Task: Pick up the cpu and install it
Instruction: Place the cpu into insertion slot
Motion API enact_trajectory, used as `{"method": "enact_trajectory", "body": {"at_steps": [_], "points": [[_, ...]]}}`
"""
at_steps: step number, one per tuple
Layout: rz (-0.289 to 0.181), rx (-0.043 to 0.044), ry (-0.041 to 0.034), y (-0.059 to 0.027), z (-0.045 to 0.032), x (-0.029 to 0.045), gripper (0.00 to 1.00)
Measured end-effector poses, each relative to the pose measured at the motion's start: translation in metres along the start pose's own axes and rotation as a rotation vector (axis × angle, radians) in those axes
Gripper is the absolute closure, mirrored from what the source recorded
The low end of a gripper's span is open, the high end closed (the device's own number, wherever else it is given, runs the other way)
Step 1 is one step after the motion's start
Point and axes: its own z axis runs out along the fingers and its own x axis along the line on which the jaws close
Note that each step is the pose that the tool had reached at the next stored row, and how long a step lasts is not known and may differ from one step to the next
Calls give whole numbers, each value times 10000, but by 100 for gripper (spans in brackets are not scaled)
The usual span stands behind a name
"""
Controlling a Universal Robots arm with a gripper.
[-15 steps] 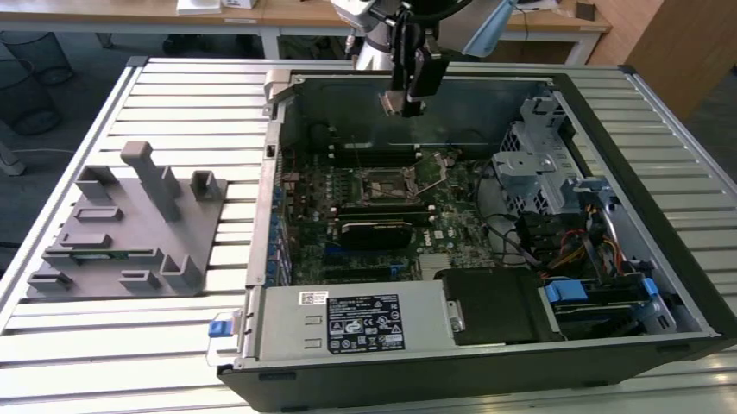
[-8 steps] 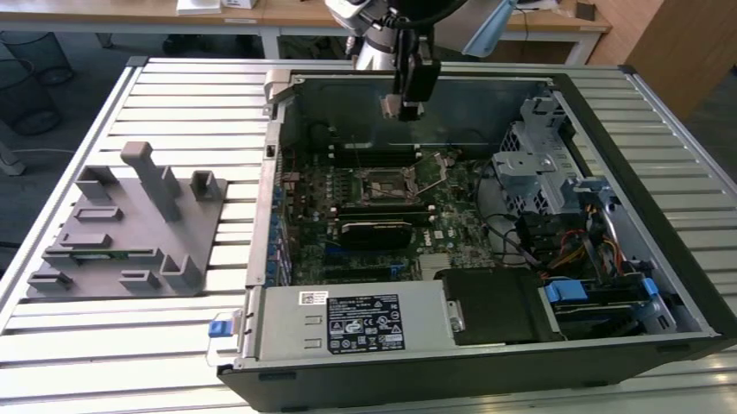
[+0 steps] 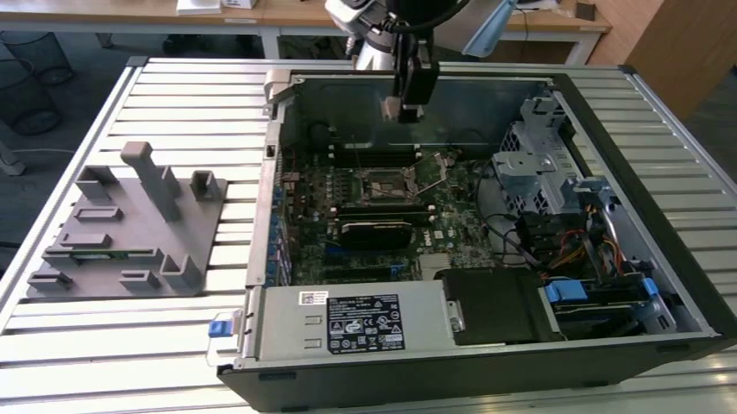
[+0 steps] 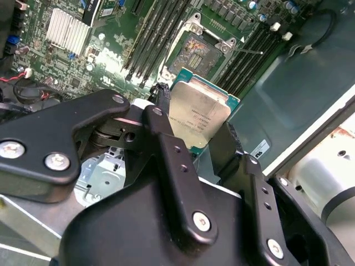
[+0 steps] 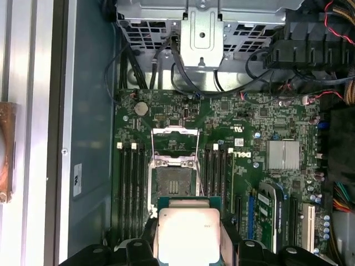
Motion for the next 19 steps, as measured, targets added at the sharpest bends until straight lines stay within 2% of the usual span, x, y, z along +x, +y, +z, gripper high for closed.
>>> {"method": "enact_trajectory", "body": {"at_steps": [11, 19], "points": [[0, 0, -1, 0, 53, 0, 47], [0, 0, 0, -1, 126, 0, 47]]}}
